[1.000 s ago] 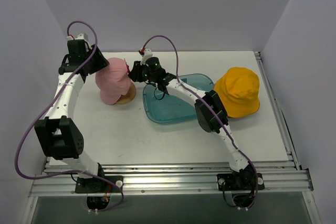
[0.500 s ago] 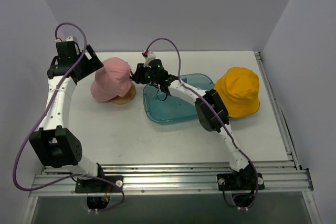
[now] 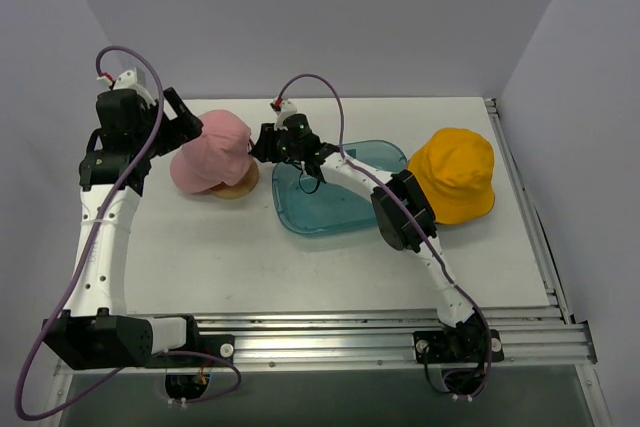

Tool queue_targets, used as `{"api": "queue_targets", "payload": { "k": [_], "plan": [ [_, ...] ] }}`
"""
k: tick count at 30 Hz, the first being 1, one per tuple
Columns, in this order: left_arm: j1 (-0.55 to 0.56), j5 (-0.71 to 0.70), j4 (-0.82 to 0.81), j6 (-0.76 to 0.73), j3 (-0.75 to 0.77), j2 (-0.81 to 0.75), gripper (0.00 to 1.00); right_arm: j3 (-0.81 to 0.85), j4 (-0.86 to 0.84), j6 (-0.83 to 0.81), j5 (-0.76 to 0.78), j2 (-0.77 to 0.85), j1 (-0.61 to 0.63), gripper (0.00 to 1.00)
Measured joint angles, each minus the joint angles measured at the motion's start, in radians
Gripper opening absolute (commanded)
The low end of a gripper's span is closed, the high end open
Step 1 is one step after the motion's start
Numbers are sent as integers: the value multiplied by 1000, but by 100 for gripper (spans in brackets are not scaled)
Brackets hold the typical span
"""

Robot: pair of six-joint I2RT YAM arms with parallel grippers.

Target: Stack the hats

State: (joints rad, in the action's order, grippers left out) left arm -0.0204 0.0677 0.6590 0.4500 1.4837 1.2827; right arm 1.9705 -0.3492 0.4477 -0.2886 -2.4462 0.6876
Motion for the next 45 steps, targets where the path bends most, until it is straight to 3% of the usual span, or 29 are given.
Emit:
{"api": "queue_targets", "payload": {
  "k": [17, 45],
  "plan": [
    [75, 42, -42, 15, -98, -27, 94, -29, 48, -1, 19, 53, -1, 41],
    [113, 95, -80, 8, -146, -129, 94, -14, 99, 0, 22, 102, -6, 40]
  ]
}}
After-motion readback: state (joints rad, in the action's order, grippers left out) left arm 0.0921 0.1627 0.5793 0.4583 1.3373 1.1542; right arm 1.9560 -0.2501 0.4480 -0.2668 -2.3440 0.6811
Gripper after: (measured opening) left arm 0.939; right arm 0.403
